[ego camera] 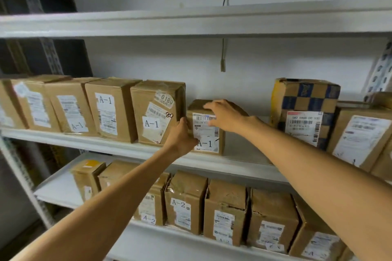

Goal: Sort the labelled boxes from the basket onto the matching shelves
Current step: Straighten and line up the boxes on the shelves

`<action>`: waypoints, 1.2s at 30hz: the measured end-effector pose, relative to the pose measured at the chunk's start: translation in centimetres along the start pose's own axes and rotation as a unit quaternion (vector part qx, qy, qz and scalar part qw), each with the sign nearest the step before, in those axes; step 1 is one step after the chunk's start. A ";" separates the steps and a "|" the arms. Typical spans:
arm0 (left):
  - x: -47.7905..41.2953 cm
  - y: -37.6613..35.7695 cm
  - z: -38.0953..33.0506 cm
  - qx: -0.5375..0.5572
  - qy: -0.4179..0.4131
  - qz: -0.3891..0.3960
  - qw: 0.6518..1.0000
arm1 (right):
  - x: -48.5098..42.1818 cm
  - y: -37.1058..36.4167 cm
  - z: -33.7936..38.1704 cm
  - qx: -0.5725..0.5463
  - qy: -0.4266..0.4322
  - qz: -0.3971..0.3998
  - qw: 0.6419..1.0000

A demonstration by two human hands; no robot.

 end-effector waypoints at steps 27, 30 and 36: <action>3.2 -1.1 -5.0 0.011 -0.075 -0.035 0.997 | 3.9 3.2 -2.2 0.095 0.022 0.056 0.994; 3.4 3.0 -2.8 -0.057 -0.064 -0.111 0.990 | 2.5 2.5 0.8 0.079 0.050 0.041 0.995; 2.8 10.0 4.1 -0.088 0.023 -0.173 0.981 | -0.5 3.0 7.0 0.062 0.074 -0.055 0.994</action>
Point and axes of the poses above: each hand's wrist, its own x-axis away from the middle knuckle, its own y-axis out of the back of the hand, z = x × y, the point moved 7 cm from there along -x, towards the middle knuckle, and after that the axes turned 3 degrees about -z, right-handed, at the moved point
